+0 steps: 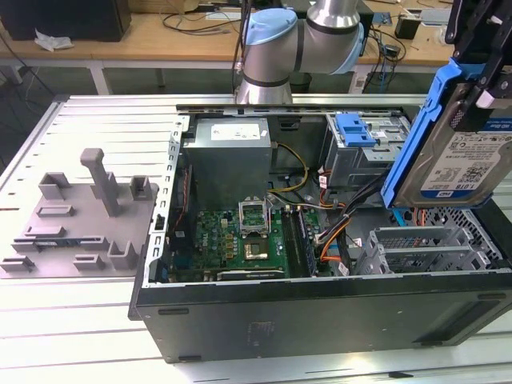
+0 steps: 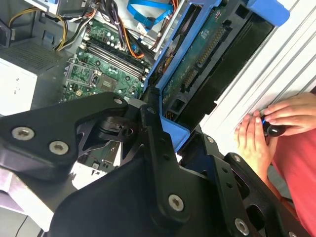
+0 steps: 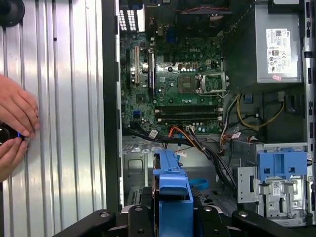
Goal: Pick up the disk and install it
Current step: 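Insert the disk into the insertion slot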
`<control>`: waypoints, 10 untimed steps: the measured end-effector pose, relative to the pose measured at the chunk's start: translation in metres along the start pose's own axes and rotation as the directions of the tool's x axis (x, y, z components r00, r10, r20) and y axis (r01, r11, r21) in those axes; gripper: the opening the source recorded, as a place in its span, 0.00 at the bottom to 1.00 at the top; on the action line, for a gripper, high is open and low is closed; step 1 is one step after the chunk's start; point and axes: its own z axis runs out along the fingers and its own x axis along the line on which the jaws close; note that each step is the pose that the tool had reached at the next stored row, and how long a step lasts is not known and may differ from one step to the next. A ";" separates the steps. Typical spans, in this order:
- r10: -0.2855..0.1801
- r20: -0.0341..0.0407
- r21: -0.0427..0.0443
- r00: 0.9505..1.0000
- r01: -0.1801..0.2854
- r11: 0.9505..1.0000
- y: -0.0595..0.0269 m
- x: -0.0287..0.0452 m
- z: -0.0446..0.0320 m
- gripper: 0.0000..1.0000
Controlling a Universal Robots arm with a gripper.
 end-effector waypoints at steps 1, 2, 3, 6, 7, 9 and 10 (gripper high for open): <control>0.000 0.000 0.000 1.000 0.000 1.000 -0.0003 0.0000 0.0000 0.37; 0.000 0.000 0.000 1.000 0.000 1.000 -0.0005 0.0000 0.0001 0.37; 0.000 0.000 0.000 1.000 0.000 1.000 -0.0007 0.0000 0.0001 0.37; 0.000 0.000 0.000 1.000 0.000 1.000 -0.0014 0.0000 0.0002 0.37; 0.000 0.000 0.000 1.000 0.000 1.000 -0.0017 0.0000 0.0003 0.37; 0.000 0.000 0.000 1.000 0.000 1.000 -0.0023 -0.0001 0.0007 0.37; 0.000 0.000 0.000 1.000 0.000 1.000 -0.0032 -0.0001 0.0011 0.37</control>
